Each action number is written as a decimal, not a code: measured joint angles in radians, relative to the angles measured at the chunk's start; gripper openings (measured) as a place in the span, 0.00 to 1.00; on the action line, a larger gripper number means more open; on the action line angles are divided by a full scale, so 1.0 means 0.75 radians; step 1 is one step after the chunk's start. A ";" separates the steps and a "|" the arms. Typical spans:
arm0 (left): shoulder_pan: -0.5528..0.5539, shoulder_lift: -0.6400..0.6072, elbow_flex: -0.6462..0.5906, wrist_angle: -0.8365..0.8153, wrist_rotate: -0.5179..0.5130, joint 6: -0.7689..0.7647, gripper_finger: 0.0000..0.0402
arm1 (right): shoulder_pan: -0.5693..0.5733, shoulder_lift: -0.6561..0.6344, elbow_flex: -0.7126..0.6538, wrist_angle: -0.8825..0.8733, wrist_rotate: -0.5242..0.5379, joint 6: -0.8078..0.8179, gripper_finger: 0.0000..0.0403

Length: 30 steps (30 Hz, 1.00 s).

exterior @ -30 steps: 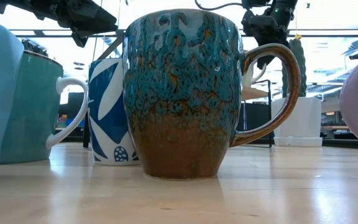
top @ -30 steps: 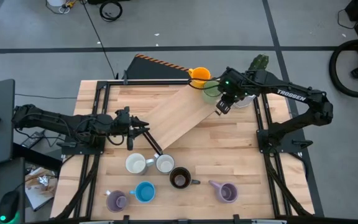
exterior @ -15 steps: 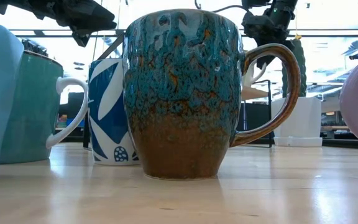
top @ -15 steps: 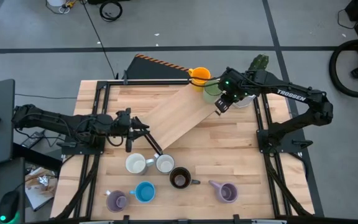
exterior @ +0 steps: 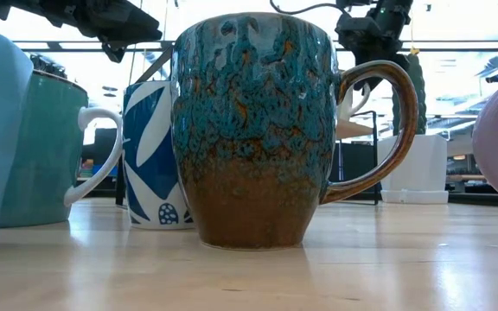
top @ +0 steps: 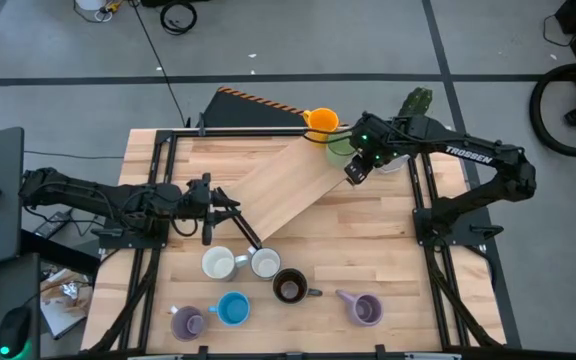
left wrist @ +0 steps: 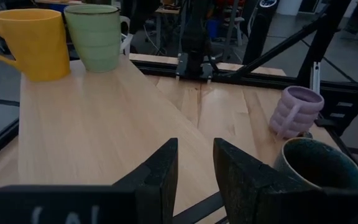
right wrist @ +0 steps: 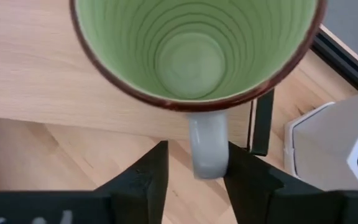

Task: Place coffee mugs
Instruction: Put the green mug on the shelf, then put the right purple mug on the shelf

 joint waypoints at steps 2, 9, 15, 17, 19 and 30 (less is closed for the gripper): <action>0.000 0.000 0.000 0.000 0.000 0.001 0.27 | 0.013 0.000 0.000 0.000 0.000 -0.010 0.42; 0.000 0.000 0.000 0.000 0.000 0.000 0.27 | 0.042 -0.062 0.000 -0.001 0.104 -0.083 0.49; 0.000 0.000 0.000 0.000 0.000 -0.018 0.27 | 0.042 -0.160 0.000 0.009 0.111 -0.191 0.54; 0.000 0.000 0.000 0.000 0.000 -0.022 0.27 | 0.053 -0.192 0.000 0.029 0.110 -0.249 0.55; 0.000 0.000 -0.001 0.001 0.000 -0.022 0.27 | 0.078 -0.219 0.000 0.075 0.118 -0.305 0.56; -0.001 0.000 -0.001 0.000 0.090 -0.013 0.27 | 0.320 -0.238 0.000 0.237 0.126 -0.443 0.54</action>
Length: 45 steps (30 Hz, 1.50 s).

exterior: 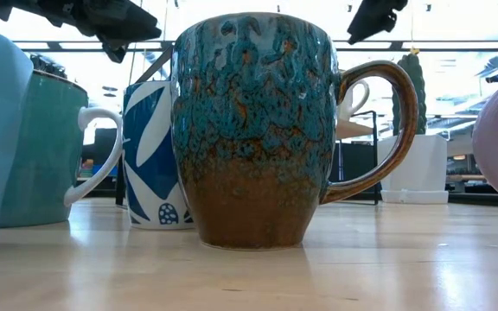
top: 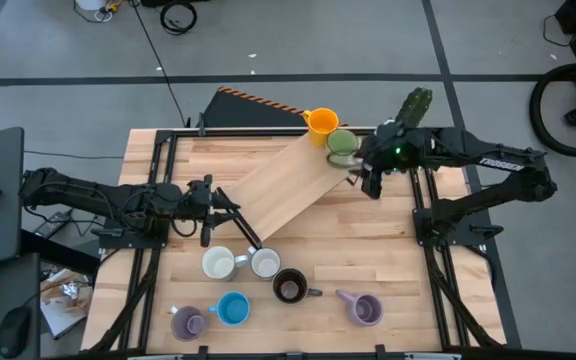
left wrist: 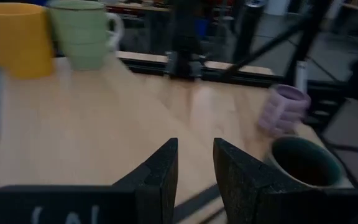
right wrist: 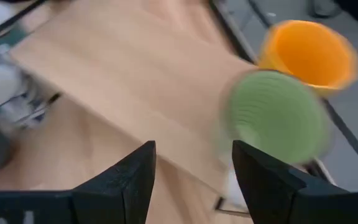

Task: Place coffee mugs
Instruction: Put the right purple mug on the shelf

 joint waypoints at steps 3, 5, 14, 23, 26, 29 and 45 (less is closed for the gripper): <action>0.000 0.000 0.000 -0.008 0.136 0.076 0.27 | 0.118 0.032 0.000 0.021 0.082 -0.001 0.53; 0.000 0.000 0.000 -0.014 0.227 0.135 0.27 | 0.189 0.054 0.000 0.055 0.128 -0.004 0.52; -0.099 -0.001 0.041 -0.015 0.318 0.067 0.27 | 0.382 0.084 0.000 0.152 0.199 -0.028 0.52; -0.216 0.000 0.044 -0.088 0.304 -0.129 0.27 | 0.488 0.084 0.000 0.236 0.241 -0.082 0.52; -0.260 0.001 0.044 -0.106 0.269 -0.172 0.27 | 0.514 0.100 -0.001 0.260 0.222 -0.060 0.52; -0.298 0.001 0.044 -0.107 0.189 -0.147 0.27 | 0.551 0.140 -0.044 0.314 0.222 -0.017 0.52; -0.294 0.001 0.045 -0.110 -0.081 -0.056 0.27 | 0.699 0.447 -0.049 0.339 0.103 0.280 0.52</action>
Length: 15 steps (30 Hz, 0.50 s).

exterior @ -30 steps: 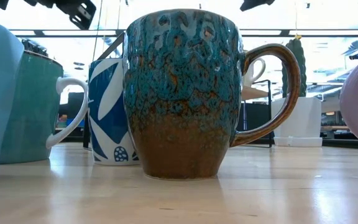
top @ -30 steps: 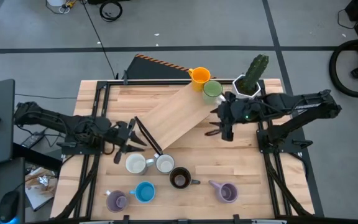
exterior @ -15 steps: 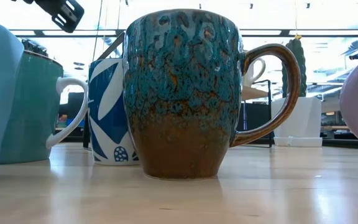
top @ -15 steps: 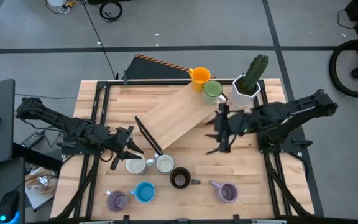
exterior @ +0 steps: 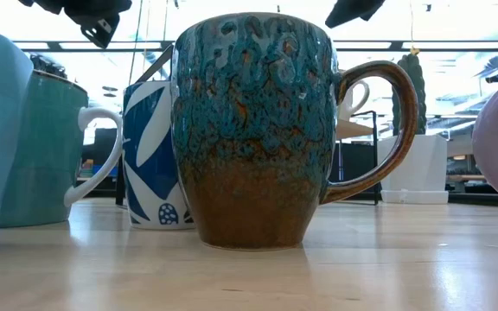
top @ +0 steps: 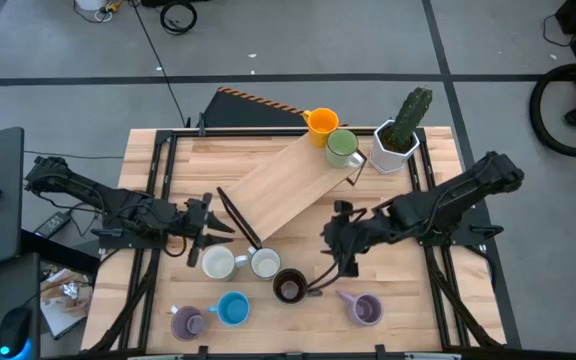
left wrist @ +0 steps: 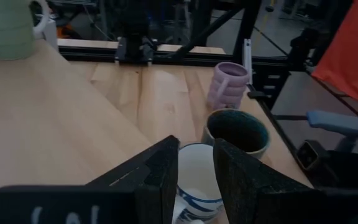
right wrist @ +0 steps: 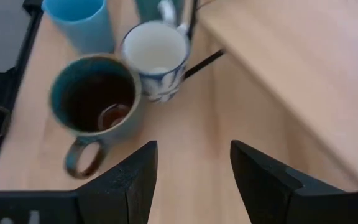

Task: Place coffee mugs
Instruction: Put the right purple mug on the shelf

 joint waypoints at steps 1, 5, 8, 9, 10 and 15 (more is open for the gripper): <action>0.000 0.000 0.000 0.000 -0.014 0.000 0.27 | 0.005 0.012 0.000 0.001 -0.018 0.029 0.52; 0.000 0.000 0.000 0.000 -0.032 0.000 0.27 | 0.010 0.057 0.000 0.017 -0.085 0.103 0.52; 0.000 0.000 0.000 0.000 -0.041 0.026 0.27 | 0.018 0.109 0.000 0.014 -0.112 0.112 0.52; -0.001 0.000 0.000 0.000 -0.051 0.052 0.27 | 0.018 0.124 0.000 0.012 -0.150 0.122 0.52; 0.000 0.000 0.000 0.001 -0.066 0.063 0.27 | 0.018 0.135 0.000 0.008 -0.200 0.133 0.52; 0.000 -0.001 0.000 0.003 -0.156 0.153 0.27 | 0.015 0.172 0.000 -0.054 -0.395 0.316 0.52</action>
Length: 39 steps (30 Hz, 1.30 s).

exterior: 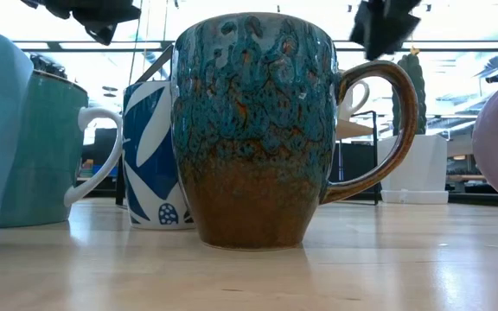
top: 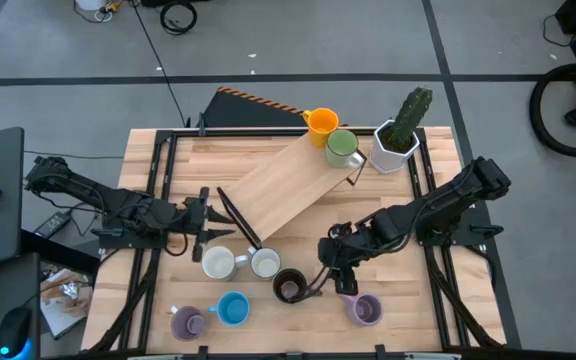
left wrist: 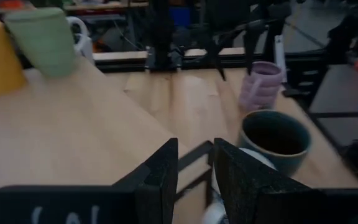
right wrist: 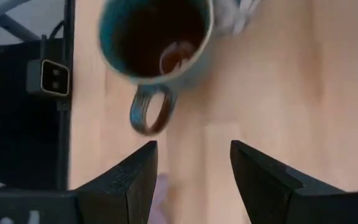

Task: Place coffee mugs
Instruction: Put the right purple mug on the shelf

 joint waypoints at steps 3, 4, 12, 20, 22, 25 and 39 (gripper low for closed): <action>0.006 0.000 0.000 0.002 -0.057 0.073 0.27 | -0.001 0.010 0.001 -0.052 -0.041 0.164 0.52; 0.012 0.000 0.000 0.003 -0.072 0.086 0.27 | -0.001 0.013 0.001 -0.068 -0.046 0.225 0.52; 0.087 0.000 -0.001 0.052 -0.088 0.199 0.27 | 0.041 0.061 0.012 -0.096 -0.147 0.509 0.52; 0.154 0.000 -0.002 0.116 -0.088 0.253 0.27 | 0.094 0.104 0.084 -0.205 -0.064 0.576 0.52; 0.174 0.000 -0.002 0.135 -0.089 0.253 0.27 | 0.102 0.128 0.115 -0.251 -0.062 0.587 0.52; 0.203 0.000 -0.002 0.135 -0.089 0.253 0.27 | 0.120 0.191 0.187 -0.296 -0.065 0.582 0.52; 0.246 0.000 -0.002 0.138 -0.088 0.268 0.27 | 0.190 0.461 0.503 -0.600 -0.093 0.605 0.52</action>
